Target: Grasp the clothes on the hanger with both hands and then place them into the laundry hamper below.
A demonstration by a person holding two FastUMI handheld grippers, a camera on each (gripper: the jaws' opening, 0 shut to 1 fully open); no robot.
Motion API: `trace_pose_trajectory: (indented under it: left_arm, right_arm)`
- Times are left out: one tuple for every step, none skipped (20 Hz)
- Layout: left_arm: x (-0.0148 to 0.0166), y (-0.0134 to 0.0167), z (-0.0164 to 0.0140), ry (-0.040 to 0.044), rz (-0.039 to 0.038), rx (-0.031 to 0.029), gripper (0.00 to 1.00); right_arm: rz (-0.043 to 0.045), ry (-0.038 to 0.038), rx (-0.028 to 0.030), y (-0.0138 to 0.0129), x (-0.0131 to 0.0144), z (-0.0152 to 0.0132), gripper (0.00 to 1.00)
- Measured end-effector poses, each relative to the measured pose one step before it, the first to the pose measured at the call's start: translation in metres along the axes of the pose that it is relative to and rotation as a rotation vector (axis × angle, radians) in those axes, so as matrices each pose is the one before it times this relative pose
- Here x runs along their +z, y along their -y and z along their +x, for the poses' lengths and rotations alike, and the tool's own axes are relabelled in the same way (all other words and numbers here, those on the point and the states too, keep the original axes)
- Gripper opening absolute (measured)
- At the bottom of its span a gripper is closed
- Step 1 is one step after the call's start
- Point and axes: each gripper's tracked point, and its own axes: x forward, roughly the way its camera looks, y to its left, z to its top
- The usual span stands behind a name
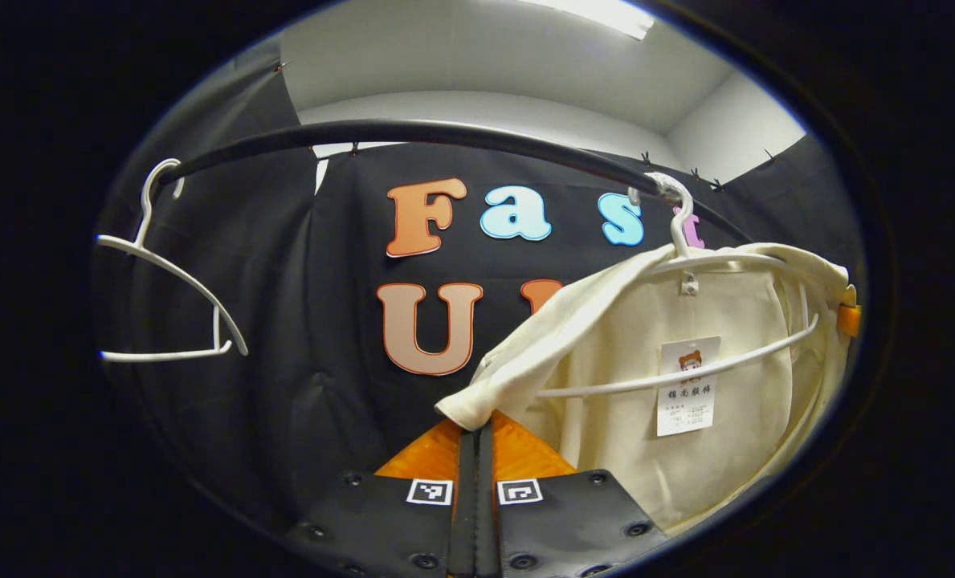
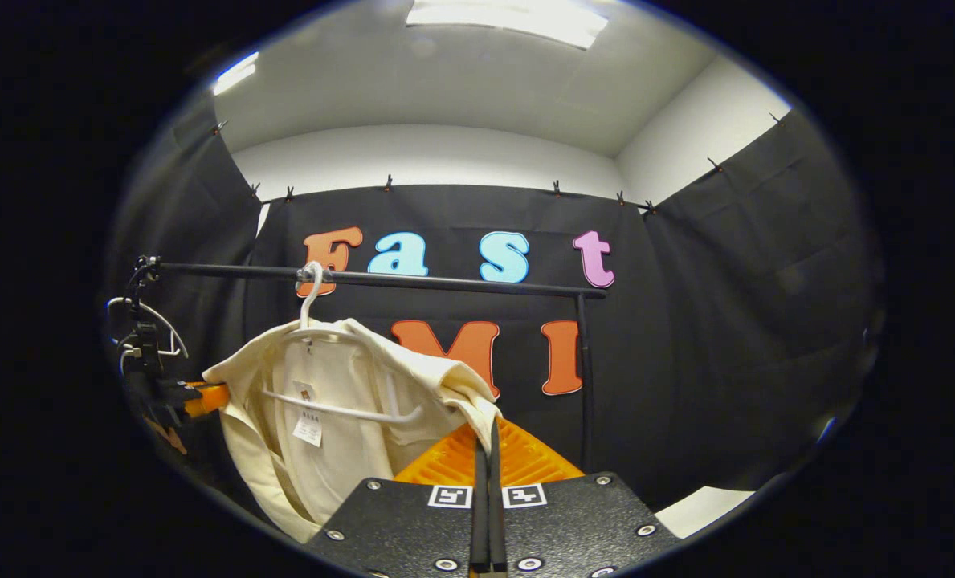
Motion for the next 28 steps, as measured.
trace_pose_trajectory:
  left_arm:
    - [0.00451,-0.00548,0.00054,0.00109,-0.00663,0.00485,0.06]
    - [0.00688,-0.00625,0.00077,0.00674,-0.00525,0.01155,0.06]
    - [0.00551,-0.00486,0.00115,0.00811,-0.00177,0.00886,0.06]
    - [0.00613,-0.00397,0.00249,0.01048,0.00113,0.00681,0.06]
    - [0.00519,-0.00348,0.00295,0.01211,0.00428,0.00936,0.06]
    - [0.00518,-0.00438,0.00316,0.00928,0.00731,0.00965,0.06]
    - [0.00479,-0.00261,0.00268,0.00765,0.00813,0.00889,0.06]
    - [0.00496,-0.0035,0.00323,0.01037,0.01692,0.01225,0.06]
    - [0.00548,-0.00614,0.00156,0.01068,0.02417,0.02004,0.06]
    - [0.00331,-0.00555,0.0042,0.00883,0.02086,0.01585,0.06]
    - [-0.00069,-0.00393,0.00297,-0.00172,0.0132,0.01203,0.06]
    - [-0.00183,-0.003,0.00234,-0.00408,0.00468,0.00883,0.06]
    - [-0.00452,-0.00438,0.00125,-0.00752,-0.00054,0.00507,0.06]
    - [-0.00499,-0.00178,0.00043,-0.00792,-0.00599,-0.00092,0.06]
    - [-0.00542,-0.00249,0.00016,-0.01007,-0.00455,-0.00281,0.06]
    - [-0.00562,-0.0023,0.00034,-0.00981,-0.00316,0.0012,0.06]
    - [-0.00663,-0.001,0.00108,-0.01225,-0.00294,-0.00246,0.06]
    - [-0.00598,-0.00102,0.00048,-0.00983,-0.00563,0.00081,0.06]
    - [-0.00706,-0.00168,0.00003,-0.01141,-0.00525,0.00228,0.06]
    - [-0.00757,-0.00253,0.00189,-0.01051,-0.00794,0.00139,0.06]
    - [-0.00684,-0.00336,-0.00192,-0.01134,-0.00736,0.00569,0.06]
    - [-0.00838,-0.0039,-0.00047,-0.0148,-0.01,0.00429,0.06]
    - [-0.01033,-0.00426,-0.00231,-0.02087,-0.00767,0.0038,0.06]
    - [-0.01078,-0.00392,-0.00195,-0.01905,-0.00402,0.00378,0.06]
    - [-0.00984,-0.00305,-0.00204,-0.0142,-0.00043,0.00102,0.06]
    - [-0.00826,-0.00236,-0.00257,-0.01178,0.0062,0.0009,0.06]
    - [-0.00937,-0.00124,-0.00293,-0.00971,0.01268,-0.00035,0.06]
    - [-0.00477,-0.00004,-0.00181,-0.004,0.01045,-0.00323,0.06]
  right_arm:
    - [0.00172,-0.00245,-0.00386,0.00228,0.00069,0.00595,0.0]
    - [-0.0005,0.00284,-0.00266,0.00269,0.00283,0.00316,0.0]
    - [-0.00163,0.00807,-0.00188,0.00242,0.00282,0.00445,0.0]
    - [-0.00138,0.00841,-0.00444,0.00321,0.00279,0.00366,0.0]
    - [-0.00145,0.00507,-0.00024,0.00211,0.0015,0.00417,0.0]
    - [0.0013,-0.00055,0.00151,0.00102,-0.00153,0.00383,0.0]
    - [0.00421,-0.00175,0.00472,0.0006,-0.0019,0.00257,0.0]
    - [0.00404,-0.00367,0.00401,0.00007,-0.00232,0.00366,0.0]
    - [0.0086,-0.00916,0.01173,-0.00073,-0.0013,0.00309,0.0]
    - [0.01925,-0.01403,0.01949,-0.00352,-0.00525,0.00328,0.0]
    - [0.02101,-0.01466,0.01847,-0.00237,-0.0072,0.00308,0.0]
    - [0.02143,-0.00886,0.0143,-0.0019,-0.00566,0.00089,0.0]
    - [0.0181,-0.00604,0.013,-0.00108,-0.00592,-0.00059,0.0]
    - [0.01498,-0.00216,0.01367,-0.00138,-0.00389,-0.00054,0.0]
    - [0.00873,-0.00044,0.01085,-0.00076,-0.00448,0.00104,0.0]
    - [0.00369,-0.0027,0.00665,-0.00218,-0.00345,-0.00074,0.0]
    - [0.00357,-0.00505,0.00315,-0.00057,-0.00659,-0.00032,0.0]
    - [0.00454,-0.00788,0.0042,-0.00018,-0.00772,-0.00049,0.0]
    - [0.00779,-0.00875,0.00414,-0.00066,-0.00644,0.00066,0.0]
    - [0.00807,-0.00758,0.00166,-0.00073,-0.00491,0.00047,0.0]
    - [0.00386,-0.00754,0.00291,0.00078,-0.00814,0.00146,0.0]
    - [0.0025,-0.01316,0.00375,-0.0017,-0.01111,0.00034,0.0]
    - [0.0043,-0.0168,0.00235,-0.00209,-0.01119,0.00057,0.0]
    - [0.0047,-0.02033,0.00463,-0.00266,-0.00998,0.00122,0.0]
    - [-0.00063,-0.01742,0.00277,-0.00105,-0.01277,0.00071,0.0]
    - [-0.00807,-0.01388,-0.0038,-0.00052,-0.01052,0.00059,0.0]
    - [-0.01426,-0.01125,-0.00922,0.001,-0.00979,0.00152,0.0]
    - [-0.0113,-0.01073,-0.00156,-0.00216,-0.00959,-0.00086,0.0]
